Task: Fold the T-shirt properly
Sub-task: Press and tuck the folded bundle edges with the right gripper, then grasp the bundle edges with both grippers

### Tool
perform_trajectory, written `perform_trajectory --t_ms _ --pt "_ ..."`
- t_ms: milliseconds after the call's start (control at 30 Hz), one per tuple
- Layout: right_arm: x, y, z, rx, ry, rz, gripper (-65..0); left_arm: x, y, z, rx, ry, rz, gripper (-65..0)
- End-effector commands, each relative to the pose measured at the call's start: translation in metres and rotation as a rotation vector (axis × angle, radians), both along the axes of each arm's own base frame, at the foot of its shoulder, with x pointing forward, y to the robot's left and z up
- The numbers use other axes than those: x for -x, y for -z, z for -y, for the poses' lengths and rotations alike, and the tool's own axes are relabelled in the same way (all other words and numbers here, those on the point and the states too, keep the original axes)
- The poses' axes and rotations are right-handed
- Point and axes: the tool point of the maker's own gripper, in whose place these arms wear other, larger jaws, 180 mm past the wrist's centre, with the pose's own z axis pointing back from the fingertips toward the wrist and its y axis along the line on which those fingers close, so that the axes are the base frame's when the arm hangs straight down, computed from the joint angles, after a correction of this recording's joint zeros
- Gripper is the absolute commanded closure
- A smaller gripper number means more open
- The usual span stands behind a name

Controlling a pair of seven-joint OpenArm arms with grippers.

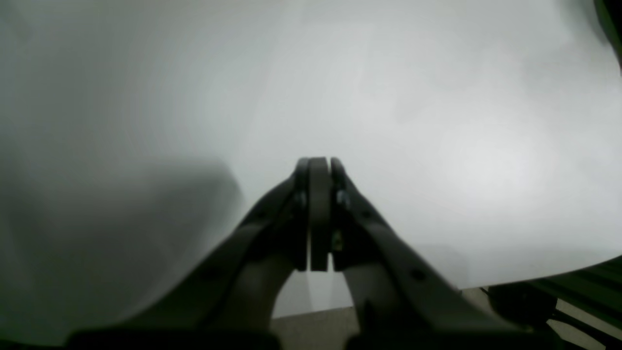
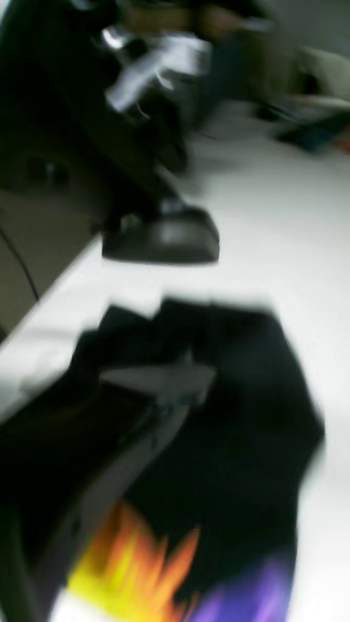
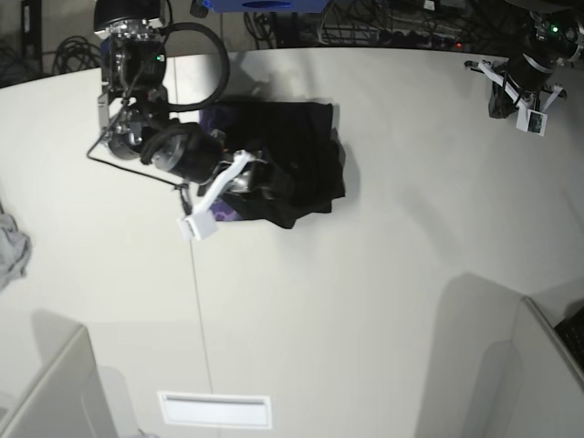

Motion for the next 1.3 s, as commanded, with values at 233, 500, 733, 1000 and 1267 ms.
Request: perform_trajectory --t_ms 233,500,733,1000,1267 --pt "-0.029 0.027 0.011 0.073 0.047 -0.037 0.0 -0.003 -0.007 -0.001 -0.006 0.013 0.025 0.0" --pt "-0.022 0.037 -0.049 0.056 -0.115 -0.060 0.0 -0.003 -0.007 -0.001 -0.006 0.013 0.025 0.0" --pt "0.001 0.020 -0.113 0.050 -0.320 0.014 0.0 -0.002 -0.007 -0.002 -0.007 0.012 0.025 0.0" --pt "0.008 0.011 -0.058 0.113 -0.198 0.029 0.0 -0.003 -0.008 -0.002 -0.009 0.014 0.025 0.0" --pt "0.041 0.047 -0.061 0.148 -0.254 -0.082 0.0 -0.006 -0.008 0.002 -0.002 0.022 0.033 0.0"
